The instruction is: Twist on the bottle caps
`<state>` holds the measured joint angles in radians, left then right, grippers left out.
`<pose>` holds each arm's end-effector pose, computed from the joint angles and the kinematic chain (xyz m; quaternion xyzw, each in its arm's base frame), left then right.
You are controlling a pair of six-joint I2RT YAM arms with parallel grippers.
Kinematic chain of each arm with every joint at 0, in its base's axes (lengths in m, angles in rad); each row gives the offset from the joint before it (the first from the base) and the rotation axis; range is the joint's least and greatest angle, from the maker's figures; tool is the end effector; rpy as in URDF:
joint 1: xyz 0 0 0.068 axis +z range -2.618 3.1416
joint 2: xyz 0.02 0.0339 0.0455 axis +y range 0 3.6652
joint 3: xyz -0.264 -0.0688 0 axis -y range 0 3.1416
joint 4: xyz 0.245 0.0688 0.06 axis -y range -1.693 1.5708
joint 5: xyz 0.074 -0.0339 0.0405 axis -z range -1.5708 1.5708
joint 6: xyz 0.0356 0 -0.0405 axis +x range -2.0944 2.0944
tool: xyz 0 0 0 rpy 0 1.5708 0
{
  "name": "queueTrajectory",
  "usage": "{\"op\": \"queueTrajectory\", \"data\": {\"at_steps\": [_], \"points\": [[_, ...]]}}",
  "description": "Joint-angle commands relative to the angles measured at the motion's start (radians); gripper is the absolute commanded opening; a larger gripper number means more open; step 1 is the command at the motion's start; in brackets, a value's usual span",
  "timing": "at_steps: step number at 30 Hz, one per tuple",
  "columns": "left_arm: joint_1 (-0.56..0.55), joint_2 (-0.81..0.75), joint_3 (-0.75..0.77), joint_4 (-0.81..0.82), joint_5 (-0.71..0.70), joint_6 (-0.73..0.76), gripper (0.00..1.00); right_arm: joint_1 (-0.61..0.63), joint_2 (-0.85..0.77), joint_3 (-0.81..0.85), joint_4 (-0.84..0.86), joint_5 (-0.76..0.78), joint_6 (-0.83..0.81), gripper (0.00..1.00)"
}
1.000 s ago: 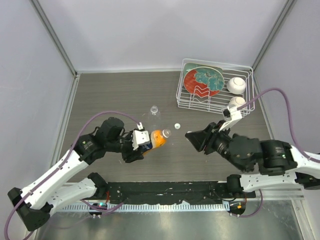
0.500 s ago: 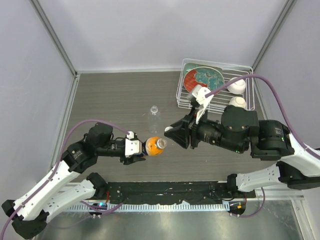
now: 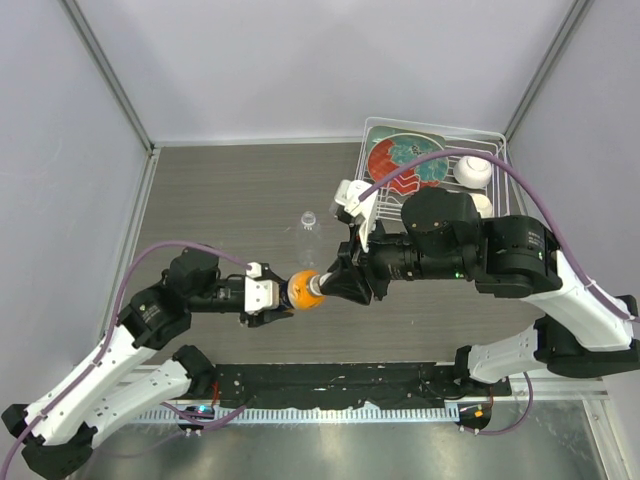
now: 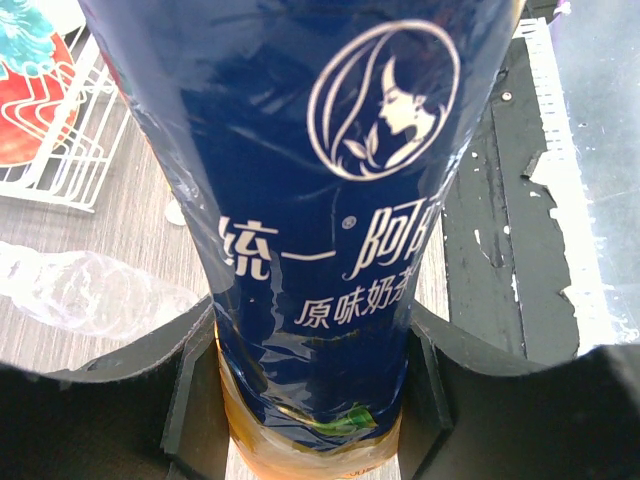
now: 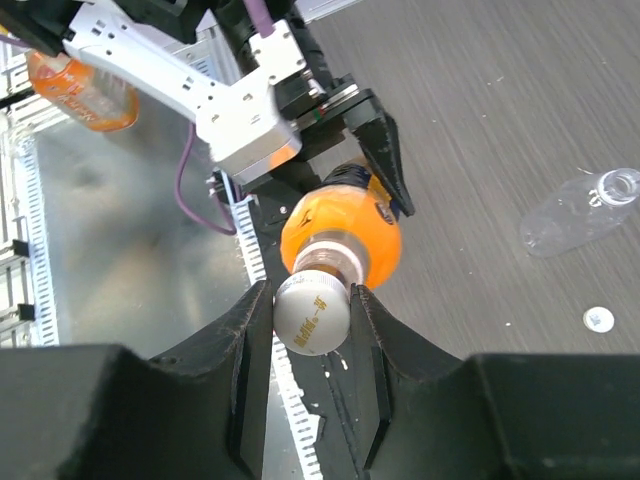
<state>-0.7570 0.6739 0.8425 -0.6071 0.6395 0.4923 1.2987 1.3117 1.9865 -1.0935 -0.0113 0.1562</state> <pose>0.0857 -0.1102 0.3350 0.6053 0.5513 -0.3302 0.4697 0.0551 0.1988 0.5240 -0.4560 0.7038 0.3657 0.4037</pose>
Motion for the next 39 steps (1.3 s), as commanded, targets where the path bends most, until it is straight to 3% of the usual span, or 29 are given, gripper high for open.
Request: {"op": "queueTrajectory", "data": {"at_steps": [1,15,28,39], "points": [[-0.001,0.009,-0.003,0.099,0.028,-0.047,0.01,-0.003,0.003,0.023,-0.006,-0.078,-0.029,0.16],[0.001,0.043,0.010,0.130,0.032,-0.090,0.01,-0.006,0.026,0.009,0.012,-0.064,-0.049,0.15],[-0.001,0.007,-0.022,0.093,0.022,-0.089,0.01,-0.019,0.075,0.166,-0.120,0.062,-0.089,0.13],[-0.001,0.016,-0.011,0.102,0.025,-0.093,0.02,-0.030,0.104,0.141,-0.135,0.037,-0.104,0.15]]}}
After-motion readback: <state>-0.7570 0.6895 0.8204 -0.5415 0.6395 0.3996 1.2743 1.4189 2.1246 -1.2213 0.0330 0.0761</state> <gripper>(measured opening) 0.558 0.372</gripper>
